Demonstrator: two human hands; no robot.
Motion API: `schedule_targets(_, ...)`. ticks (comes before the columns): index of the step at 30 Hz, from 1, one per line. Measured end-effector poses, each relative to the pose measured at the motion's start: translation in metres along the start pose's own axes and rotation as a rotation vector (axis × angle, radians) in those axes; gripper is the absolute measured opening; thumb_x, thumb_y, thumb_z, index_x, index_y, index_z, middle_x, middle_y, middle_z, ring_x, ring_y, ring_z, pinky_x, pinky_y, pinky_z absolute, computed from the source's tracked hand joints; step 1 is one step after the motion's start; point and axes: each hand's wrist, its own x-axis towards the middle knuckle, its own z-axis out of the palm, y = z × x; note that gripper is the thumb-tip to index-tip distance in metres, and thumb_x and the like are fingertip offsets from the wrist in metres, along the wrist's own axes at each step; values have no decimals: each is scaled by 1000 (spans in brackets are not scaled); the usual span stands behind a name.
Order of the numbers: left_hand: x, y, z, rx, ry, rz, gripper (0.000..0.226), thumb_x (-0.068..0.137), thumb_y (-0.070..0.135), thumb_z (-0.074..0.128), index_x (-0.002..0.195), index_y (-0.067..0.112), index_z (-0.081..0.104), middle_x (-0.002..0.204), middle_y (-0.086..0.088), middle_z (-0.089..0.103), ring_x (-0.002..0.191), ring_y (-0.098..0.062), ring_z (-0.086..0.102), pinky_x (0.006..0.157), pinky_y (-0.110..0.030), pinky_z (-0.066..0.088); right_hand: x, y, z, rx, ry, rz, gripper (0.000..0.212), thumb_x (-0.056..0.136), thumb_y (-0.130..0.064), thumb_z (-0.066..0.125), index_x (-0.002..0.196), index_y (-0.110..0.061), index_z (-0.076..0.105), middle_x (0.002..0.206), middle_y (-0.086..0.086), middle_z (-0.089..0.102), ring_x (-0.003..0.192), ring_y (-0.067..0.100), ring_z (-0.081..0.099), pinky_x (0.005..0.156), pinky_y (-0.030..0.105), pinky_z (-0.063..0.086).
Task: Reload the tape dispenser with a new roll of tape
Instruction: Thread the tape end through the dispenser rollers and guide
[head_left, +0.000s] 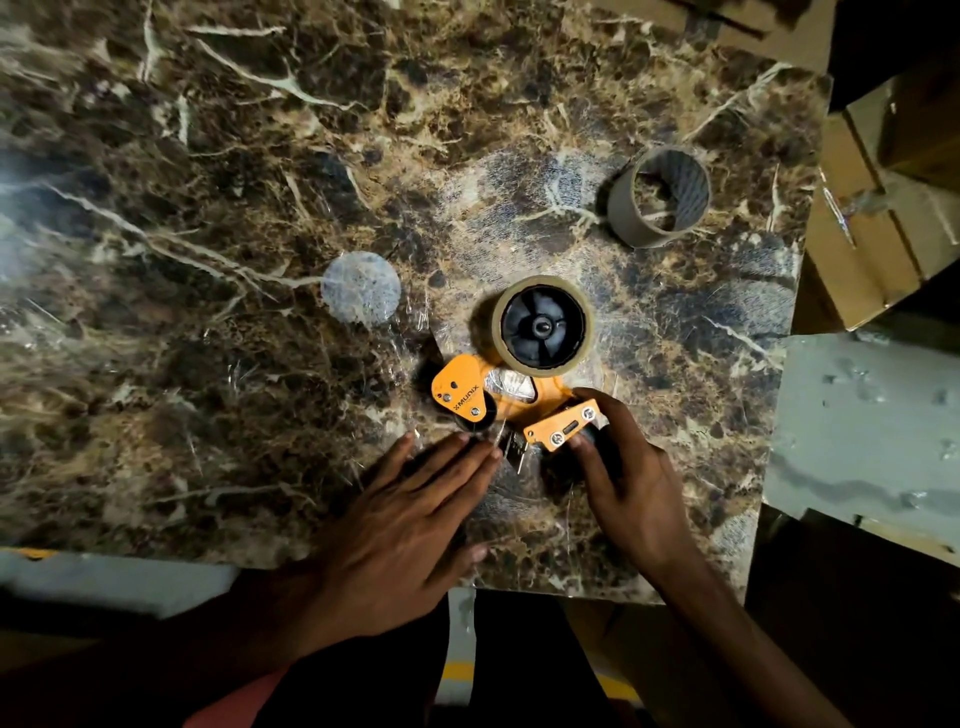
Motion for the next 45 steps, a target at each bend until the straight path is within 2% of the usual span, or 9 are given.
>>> schedule_targets(12, -22, 7, 10, 43, -27, 46, 68, 109, 46, 38, 169, 17, 24, 178, 3, 16, 163, -18, 18, 125, -59, 23, 1, 3, 0, 9, 35, -4, 41, 102, -58, 41, 142, -49, 38, 76, -4, 76, 62, 10, 70, 58, 33, 57)
schedule_targets(16, -29, 13, 12, 42, -38, 22, 75, 106, 48, 43, 170, 19, 17, 178, 4, 12, 164, -18, 14, 123, -56, 20, 1, 2, 1, 15, 37, 1, 38, 104, -54, 44, 141, -45, 44, 71, -5, 73, 56, 3, 64, 53, 29, 54)
schedule_targets(28, -40, 14, 0, 101, -21, 56, 72, 105, 46, 42, 168, 15, 26, 177, 0, 19, 162, -22, 21, 121, -57, 24, 0, 2, 4, 42, 70, 33, 35, 104, -55, 46, 138, -52, 40, 78, 0, 78, 67, 14, 74, 62, 40, 62)
schedule_targets(32, -36, 12, -2, 115, -39, 31, 73, 106, 53, 41, 167, 14, 29, 177, 1, 20, 163, -22, 18, 122, -62, 29, 2, 0, 3, 34, 97, 35, 32, 105, -51, 52, 137, -48, 47, 74, -2, 75, 62, 13, 71, 58, 40, 60)
schedule_targets(34, -32, 10, -3, 104, -41, 0, 82, 104, 69, 38, 166, 15, 33, 175, 2, 24, 164, -23, 17, 122, -68, 27, 3, -4, 1, 29, 94, 18, 38, 103, -52, 52, 140, -44, 47, 91, -4, 75, 72, 14, 70, 62, 41, 61)
schedule_targets(36, -30, 10, -3, 93, -56, -7, 98, 97, 84, 36, 165, 14, 34, 175, 2, 24, 164, -26, 15, 122, -72, 22, 4, -6, -4, -22, 76, -43, 58, 99, -55, 52, 152, -40, 36, 137, 4, 58, 112, 21, 65, 86, 52, 62)
schedule_targets(38, -29, 10, -1, 108, -62, 5, 108, 91, 91, 36, 166, 14, 32, 176, 1, 22, 164, -28, 13, 122, -74, 19, 4, -6, -9, -179, -3, -218, 79, 95, -62, 50, 163, -43, 14, 170, 11, 15, 152, 32, 31, 116, 63, 36)
schedule_targets(40, -29, 10, -1, 127, -65, 14, 112, 89, 94, 34, 166, 13, 31, 176, 1, 21, 164, -29, 11, 123, -75, 15, 6, -8, -10, -367, -98, -446, 83, 94, -69, 44, 163, -47, 2, 173, 15, -10, 160, 39, 3, 123, 66, 19)
schedule_targets(45, -28, 4, -6, 165, -80, 22, 116, 86, 96, 33, 165, 12, 32, 176, -1, 22, 165, -30, 10, 122, -77, 15, 15, -8, 1, -615, -172, -572, 69, 101, -70, 36, 163, -49, 12, 172, 15, -19, 158, 48, -5, 119, 72, 22)
